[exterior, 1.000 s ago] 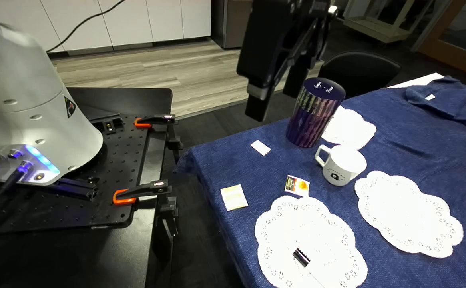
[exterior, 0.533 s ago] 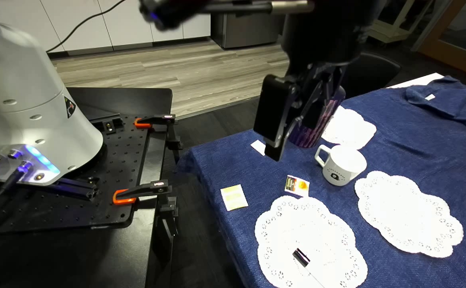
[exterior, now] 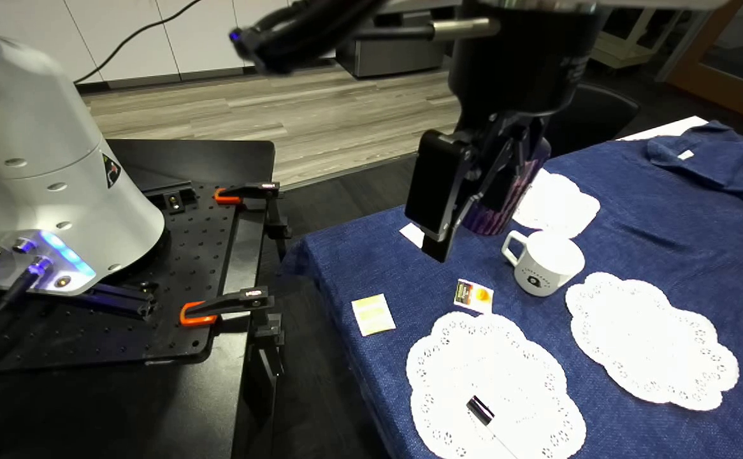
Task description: Put the marker in the white cup
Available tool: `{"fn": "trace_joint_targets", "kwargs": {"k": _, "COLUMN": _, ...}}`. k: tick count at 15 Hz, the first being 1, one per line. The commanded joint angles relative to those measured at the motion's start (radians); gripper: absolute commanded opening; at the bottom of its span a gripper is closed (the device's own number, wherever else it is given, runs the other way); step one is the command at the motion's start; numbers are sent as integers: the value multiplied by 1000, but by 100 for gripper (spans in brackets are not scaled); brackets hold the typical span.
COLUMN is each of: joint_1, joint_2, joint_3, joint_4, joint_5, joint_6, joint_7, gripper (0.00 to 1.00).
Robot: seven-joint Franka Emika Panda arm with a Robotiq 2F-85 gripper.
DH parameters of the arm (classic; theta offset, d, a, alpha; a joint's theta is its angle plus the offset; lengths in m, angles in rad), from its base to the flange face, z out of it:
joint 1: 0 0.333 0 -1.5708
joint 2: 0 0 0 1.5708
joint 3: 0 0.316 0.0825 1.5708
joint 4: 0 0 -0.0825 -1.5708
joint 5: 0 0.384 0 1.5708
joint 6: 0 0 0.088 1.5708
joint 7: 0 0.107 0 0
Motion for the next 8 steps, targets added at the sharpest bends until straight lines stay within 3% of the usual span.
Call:
{"fn": "trace_joint_targets", "kwargs": {"k": 1, "joint_1": -2, "joint_2": 17, "joint_3": 3, "joint_4": 8, "joint_5": -9, "joint_6": 0, "joint_7": 17, "gripper": 100}}
{"fn": "trace_joint_targets", "kwargs": {"k": 8, "joint_1": 14, "joint_2": 153, "joint_3": -7, "joint_4": 25, "joint_5": 9, "joint_6": 125, "joint_7": 115, "gripper": 100}}
